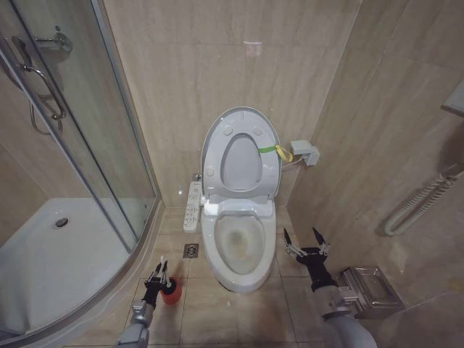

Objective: Open the toilet lid, clean the toilet bowl with a toilet brush, close the toilet lid, and flush.

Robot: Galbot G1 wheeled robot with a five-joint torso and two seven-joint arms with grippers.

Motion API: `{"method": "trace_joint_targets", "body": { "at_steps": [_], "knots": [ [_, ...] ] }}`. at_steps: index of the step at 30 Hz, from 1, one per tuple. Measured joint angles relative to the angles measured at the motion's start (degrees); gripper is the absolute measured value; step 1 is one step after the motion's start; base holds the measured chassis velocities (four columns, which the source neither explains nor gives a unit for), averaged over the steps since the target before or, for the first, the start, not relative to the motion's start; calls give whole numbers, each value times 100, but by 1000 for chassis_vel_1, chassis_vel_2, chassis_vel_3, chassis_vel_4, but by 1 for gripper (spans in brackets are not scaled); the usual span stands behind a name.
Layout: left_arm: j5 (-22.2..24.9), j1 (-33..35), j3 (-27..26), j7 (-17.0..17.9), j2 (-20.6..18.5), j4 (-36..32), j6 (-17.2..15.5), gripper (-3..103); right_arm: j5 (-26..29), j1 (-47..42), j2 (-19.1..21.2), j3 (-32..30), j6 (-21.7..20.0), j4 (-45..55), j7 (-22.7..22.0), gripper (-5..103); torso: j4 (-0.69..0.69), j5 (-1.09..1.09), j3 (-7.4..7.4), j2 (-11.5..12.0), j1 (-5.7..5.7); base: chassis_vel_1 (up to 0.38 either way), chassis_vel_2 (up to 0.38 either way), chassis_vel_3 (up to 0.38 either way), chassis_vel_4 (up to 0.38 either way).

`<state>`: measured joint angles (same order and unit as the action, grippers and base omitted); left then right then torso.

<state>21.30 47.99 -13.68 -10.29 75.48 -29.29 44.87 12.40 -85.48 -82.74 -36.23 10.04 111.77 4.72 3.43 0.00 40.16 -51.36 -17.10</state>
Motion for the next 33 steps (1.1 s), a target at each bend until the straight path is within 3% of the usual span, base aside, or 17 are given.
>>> {"method": "trace_joint_targets", "body": {
  "at_steps": [6, 7, 13, 14, 21, 22, 33],
  "knots": [
    [-10, 37, -8, 14, -1, -68, -25, 18, 0, 0, 0, 0, 0, 0, 0, 100, 0, 0, 0, 0, 0, 0, 0, 0, 0],
    [-16, 56, -8, 16, 2, -101, -26, 45, 0, 0, 0, 0, 0, 0, 0, 100, 1, 0, 0, 0, 0, 0, 0, 0, 0],
    [-65, 136, -14, 95, 15, -234, -21, 45, 0, 0, 0, 0, 0, 0, 0, 100, 0, 0, 0, 0, 0, 0, 0, 0, 0],
    [-100, 211, -20, 172, 16, -378, -15, 72, 0, 0, 0, 0, 0, 0, 0, 100, 0, 0, 0, 0, 0, 0, 0, 0, 0],
    [-349, 616, -91, 543, -85, -1157, -103, 72, 0, 0, 0, 0, 0, 0, 0, 100, 0, 0, 0, 0, 0, 0, 0, 0, 0],
    [-385, 704, -115, 655, -125, -1306, -147, 98, 0, 0, 0, 0, 0, 0, 0, 100, 0, 0, 0, 0, 0, 0, 0, 0, 0],
    [-537, 1405, -438, 1098, -502, -2727, -683, 100, 0, 0, 0, 0, 0, 0, 0, 100, 0, -1, 0, -1, 0, 0, 0, 0, 0]
  ]
}}
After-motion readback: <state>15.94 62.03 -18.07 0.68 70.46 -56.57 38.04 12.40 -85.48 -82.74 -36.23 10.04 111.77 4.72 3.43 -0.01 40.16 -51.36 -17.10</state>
